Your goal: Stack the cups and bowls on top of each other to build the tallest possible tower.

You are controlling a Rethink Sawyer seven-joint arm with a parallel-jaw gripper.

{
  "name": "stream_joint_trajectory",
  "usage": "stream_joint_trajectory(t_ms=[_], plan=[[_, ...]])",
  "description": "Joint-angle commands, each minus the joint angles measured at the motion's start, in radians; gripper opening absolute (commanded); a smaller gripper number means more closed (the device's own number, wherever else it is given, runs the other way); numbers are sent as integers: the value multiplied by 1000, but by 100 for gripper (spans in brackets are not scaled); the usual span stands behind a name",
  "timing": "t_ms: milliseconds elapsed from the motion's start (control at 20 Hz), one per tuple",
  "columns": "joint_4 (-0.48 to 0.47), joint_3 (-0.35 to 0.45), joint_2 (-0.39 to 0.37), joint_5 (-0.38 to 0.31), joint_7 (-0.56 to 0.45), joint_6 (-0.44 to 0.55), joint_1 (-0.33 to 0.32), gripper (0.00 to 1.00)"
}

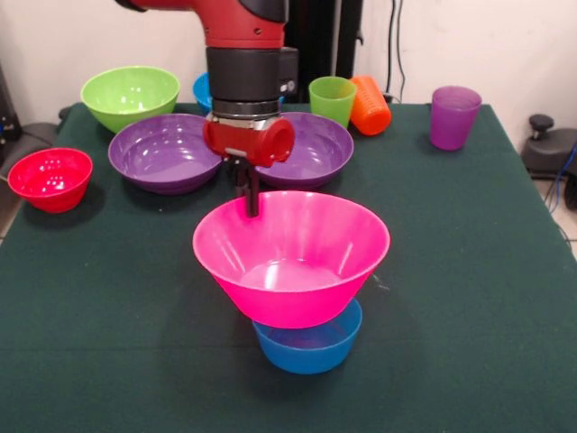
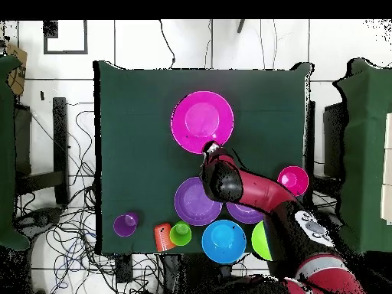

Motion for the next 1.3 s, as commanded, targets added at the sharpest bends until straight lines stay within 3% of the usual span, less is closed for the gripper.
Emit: stream_joint_trajectory(t_ms=[50, 350, 700, 1300], plan=[[-39, -23, 53, 54, 62, 267, 83, 0], [-41, -10, 37, 61, 61, 272, 80, 0], [-116, -17, 48, 53, 17, 333, 65, 0], [-203, -11, 96, 42, 11, 358, 55, 0]])
